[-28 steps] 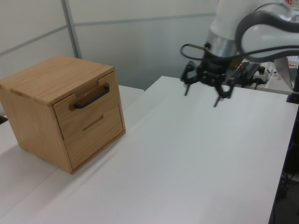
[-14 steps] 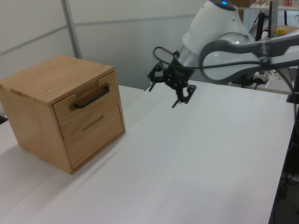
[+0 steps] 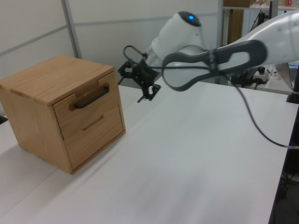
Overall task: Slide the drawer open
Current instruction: 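Move the gripper toward the black handle of the upper drawer, then lower the gripper onto the black bar handle and close on it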
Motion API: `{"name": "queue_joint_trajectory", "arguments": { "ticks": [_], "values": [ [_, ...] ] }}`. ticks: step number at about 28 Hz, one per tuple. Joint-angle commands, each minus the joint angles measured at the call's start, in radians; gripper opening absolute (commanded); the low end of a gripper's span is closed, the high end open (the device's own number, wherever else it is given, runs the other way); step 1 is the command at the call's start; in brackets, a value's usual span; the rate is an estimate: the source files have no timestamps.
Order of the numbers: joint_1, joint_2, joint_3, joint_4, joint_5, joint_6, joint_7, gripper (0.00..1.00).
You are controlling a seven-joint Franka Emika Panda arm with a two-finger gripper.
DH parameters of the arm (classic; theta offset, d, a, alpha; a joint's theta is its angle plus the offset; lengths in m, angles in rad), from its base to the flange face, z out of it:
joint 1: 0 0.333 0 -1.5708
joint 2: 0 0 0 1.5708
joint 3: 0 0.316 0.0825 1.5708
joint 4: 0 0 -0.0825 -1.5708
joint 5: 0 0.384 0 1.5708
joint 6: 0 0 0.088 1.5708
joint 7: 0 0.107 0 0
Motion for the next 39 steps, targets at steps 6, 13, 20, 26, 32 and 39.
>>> {"name": "queue_joint_trajectory", "arguments": {
  "ticks": [6, 13, 20, 26, 32, 39],
  "values": [
    [-0.001, 0.220, 0.004, 0.214, 0.001, 0.074, 0.007, 1.00],
    [-0.003, 0.302, 0.004, 0.274, -0.004, 0.147, -0.006, 1.00],
    [-0.001, 0.342, 0.004, 0.291, -0.034, 0.201, -0.018, 0.95],
    [0.002, 0.355, 0.004, 0.292, -0.043, 0.201, -0.019, 0.67],
    [0.002, 0.363, 0.004, 0.292, -0.114, 0.200, -0.018, 0.49],
    [0.002, 0.366, 0.004, 0.292, -0.126, 0.200, -0.018, 0.44]
  ]
}}
